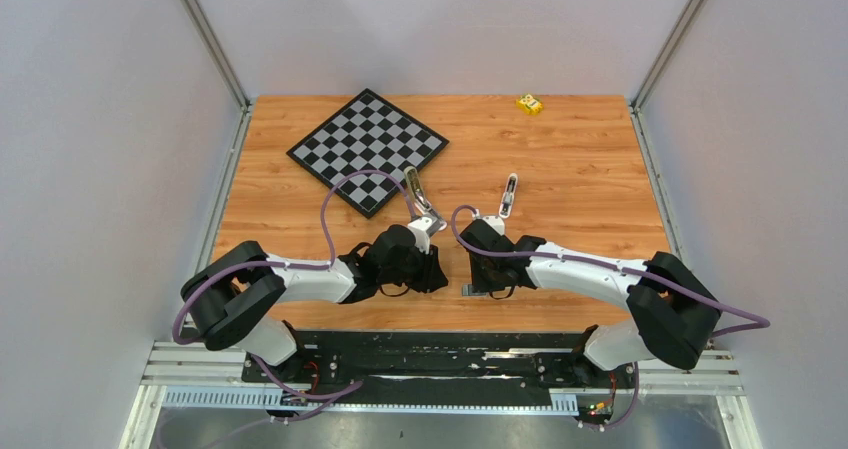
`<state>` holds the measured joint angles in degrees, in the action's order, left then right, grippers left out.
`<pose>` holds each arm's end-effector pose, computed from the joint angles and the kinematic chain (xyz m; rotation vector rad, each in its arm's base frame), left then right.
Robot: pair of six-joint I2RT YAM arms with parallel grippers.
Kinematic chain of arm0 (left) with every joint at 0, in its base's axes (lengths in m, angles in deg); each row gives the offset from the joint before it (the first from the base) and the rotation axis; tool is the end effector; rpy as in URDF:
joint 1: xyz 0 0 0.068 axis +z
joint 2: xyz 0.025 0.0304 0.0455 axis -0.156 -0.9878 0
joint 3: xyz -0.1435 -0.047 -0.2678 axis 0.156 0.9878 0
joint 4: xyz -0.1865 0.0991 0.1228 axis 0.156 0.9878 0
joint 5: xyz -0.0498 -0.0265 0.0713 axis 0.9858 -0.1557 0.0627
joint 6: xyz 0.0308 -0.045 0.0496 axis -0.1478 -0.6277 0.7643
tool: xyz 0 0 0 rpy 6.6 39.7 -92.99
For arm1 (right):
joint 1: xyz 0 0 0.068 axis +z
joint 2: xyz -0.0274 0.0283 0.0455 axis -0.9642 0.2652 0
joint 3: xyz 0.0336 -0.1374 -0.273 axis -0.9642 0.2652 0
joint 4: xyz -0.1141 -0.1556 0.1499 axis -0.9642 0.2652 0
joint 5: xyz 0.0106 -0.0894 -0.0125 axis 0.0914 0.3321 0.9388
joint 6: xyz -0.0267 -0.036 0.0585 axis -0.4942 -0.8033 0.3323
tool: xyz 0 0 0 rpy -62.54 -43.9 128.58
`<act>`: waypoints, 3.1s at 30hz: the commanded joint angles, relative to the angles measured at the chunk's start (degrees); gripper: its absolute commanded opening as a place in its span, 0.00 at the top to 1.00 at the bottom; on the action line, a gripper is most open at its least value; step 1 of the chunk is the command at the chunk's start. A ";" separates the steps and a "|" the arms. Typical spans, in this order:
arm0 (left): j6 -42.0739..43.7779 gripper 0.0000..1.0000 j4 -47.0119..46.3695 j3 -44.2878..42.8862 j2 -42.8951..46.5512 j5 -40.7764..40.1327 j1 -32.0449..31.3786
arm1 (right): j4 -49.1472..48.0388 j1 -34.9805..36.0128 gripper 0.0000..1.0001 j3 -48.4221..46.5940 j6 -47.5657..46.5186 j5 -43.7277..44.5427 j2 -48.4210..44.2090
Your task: Load the staples into the stapler
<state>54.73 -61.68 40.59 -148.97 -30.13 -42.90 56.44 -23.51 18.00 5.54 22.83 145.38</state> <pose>0.1675 -0.2307 0.1822 0.4912 2.2977 -0.9870 0.1632 0.1892 0.1994 -0.1483 2.6574 0.4013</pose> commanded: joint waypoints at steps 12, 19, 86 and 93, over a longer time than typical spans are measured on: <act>0.26 0.74 -0.28 0.28 0.32 -0.59 0.29 | 1.23 0.87 0.85 1.60 1.13 1.27 -2.71; 0.18 0.75 -0.50 0.23 0.14 -0.54 0.31 | 1.96 0.83 0.85 1.18 0.74 1.82 -4.57; 0.56 0.75 0.34 -0.04 0.45 -0.58 0.31 | 1.53 0.87 0.80 1.36 0.76 1.15 0.82; 0.41 0.75 0.34 0.01 0.69 -0.71 0.29 | 1.93 0.80 0.76 1.26 0.93 1.06 0.92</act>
<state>54.73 -60.81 40.59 -149.04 -30.15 -42.90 54.87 -23.51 19.00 6.43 23.77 144.68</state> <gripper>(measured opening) 0.255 0.233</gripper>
